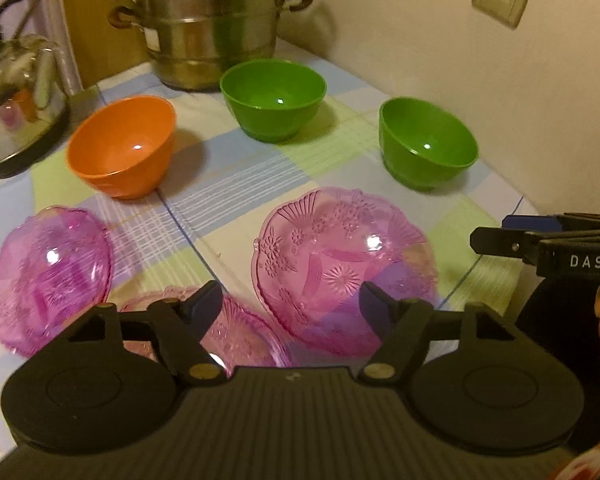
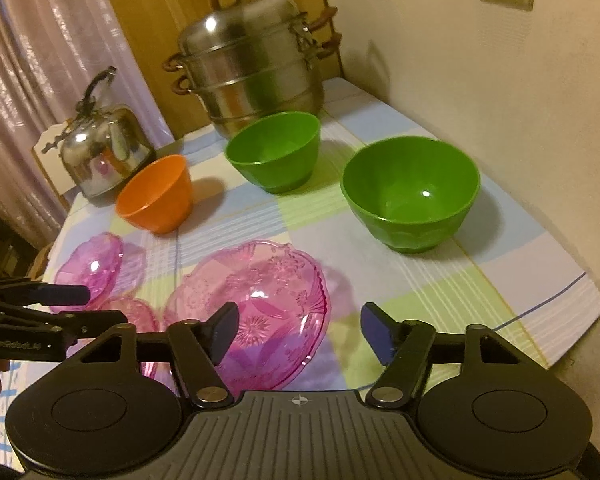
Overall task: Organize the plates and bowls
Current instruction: 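Move the right gripper to the nearest pink glass plate and grasp its rim, then lift the pink plate with the right gripper and lower it onto another pink plate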
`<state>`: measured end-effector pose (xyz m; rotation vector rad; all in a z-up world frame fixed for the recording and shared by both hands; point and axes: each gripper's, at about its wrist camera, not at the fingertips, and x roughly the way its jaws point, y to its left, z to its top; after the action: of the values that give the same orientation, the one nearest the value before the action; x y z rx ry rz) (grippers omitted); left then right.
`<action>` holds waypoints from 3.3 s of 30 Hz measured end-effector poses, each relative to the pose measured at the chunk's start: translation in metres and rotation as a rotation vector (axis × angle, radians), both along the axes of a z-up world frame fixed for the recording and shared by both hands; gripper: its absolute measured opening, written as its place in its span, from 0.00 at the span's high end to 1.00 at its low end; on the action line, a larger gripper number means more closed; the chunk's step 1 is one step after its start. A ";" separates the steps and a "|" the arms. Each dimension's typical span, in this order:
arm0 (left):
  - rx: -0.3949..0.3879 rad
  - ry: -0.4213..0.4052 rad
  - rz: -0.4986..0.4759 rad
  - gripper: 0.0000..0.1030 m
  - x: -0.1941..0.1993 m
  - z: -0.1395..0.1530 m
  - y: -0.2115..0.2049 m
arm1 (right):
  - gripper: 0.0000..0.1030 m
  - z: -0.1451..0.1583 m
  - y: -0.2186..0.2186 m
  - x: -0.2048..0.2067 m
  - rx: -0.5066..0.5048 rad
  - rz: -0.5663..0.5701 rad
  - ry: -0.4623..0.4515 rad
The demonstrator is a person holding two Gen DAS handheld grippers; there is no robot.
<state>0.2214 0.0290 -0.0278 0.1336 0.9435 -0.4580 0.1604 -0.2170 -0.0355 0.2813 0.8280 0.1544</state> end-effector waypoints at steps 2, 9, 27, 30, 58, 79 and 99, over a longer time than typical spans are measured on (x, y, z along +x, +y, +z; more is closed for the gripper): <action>0.014 0.016 -0.012 0.39 0.013 -0.009 -0.002 | 0.43 -0.009 -0.001 0.009 0.002 -0.008 0.021; 0.042 0.071 -0.054 0.52 0.048 -0.031 -0.012 | 0.55 -0.038 -0.001 0.031 0.027 -0.022 0.091; 0.119 0.174 -0.070 0.78 0.084 -0.073 -0.027 | 0.78 -0.074 -0.003 0.050 0.072 -0.038 0.190; 0.119 0.178 -0.056 0.85 0.085 -0.074 -0.026 | 0.87 -0.076 -0.004 0.051 0.079 -0.048 0.194; 0.114 0.093 0.094 0.90 0.058 0.017 0.028 | 0.92 -0.003 0.029 0.042 0.151 0.027 0.102; 0.138 0.209 0.309 0.89 0.002 -0.033 0.135 | 0.92 -0.044 0.141 0.045 0.091 0.246 0.221; 0.131 0.243 0.340 0.88 0.008 -0.057 0.142 | 0.92 -0.059 0.156 0.052 0.050 0.262 0.241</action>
<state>0.2292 0.1706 -0.0845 0.0338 1.2096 -0.0982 0.2119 -0.0607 -0.0950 0.2397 1.1000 0.3926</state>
